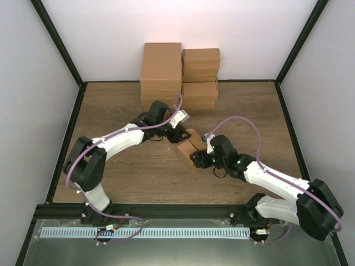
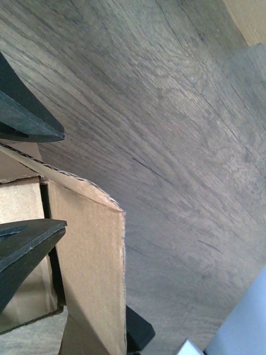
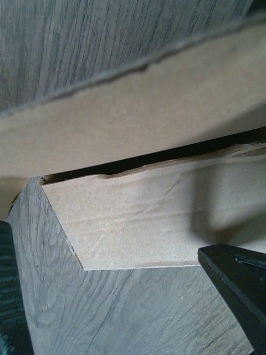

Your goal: Fold the paper box

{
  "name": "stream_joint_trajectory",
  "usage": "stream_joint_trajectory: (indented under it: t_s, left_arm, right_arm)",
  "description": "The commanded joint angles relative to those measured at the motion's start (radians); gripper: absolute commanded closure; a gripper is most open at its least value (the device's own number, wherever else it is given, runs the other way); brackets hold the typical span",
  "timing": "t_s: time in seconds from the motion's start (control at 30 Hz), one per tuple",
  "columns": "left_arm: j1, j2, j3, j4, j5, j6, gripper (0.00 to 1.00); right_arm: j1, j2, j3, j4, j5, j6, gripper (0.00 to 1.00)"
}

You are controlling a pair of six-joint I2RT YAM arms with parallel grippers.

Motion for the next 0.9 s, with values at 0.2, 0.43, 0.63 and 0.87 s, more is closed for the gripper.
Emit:
stream_joint_trajectory:
  t_s: [0.2,0.43,0.63,0.87]
  left_arm:
    - [-0.056,-0.045,-0.026,0.0,-0.15,-0.058,0.72]
    - [-0.069,-0.079,-0.024,-0.01,-0.177,-0.067,0.73]
    - [-0.079,-0.072,-0.011,-0.016,-0.153,-0.061,0.63]
    - [-0.09,-0.027,0.046,-0.061,-0.169,-0.042,0.69]
  right_arm:
    - [-0.008,0.014,0.033,-0.001,0.008,-0.001,0.33]
    - [-0.008,0.017,0.034,-0.002,0.007,-0.003,0.34]
    - [-0.008,0.019,0.034,0.0,0.002,-0.001,0.35]
    - [-0.008,0.018,0.035,-0.004,-0.001,-0.002,0.36]
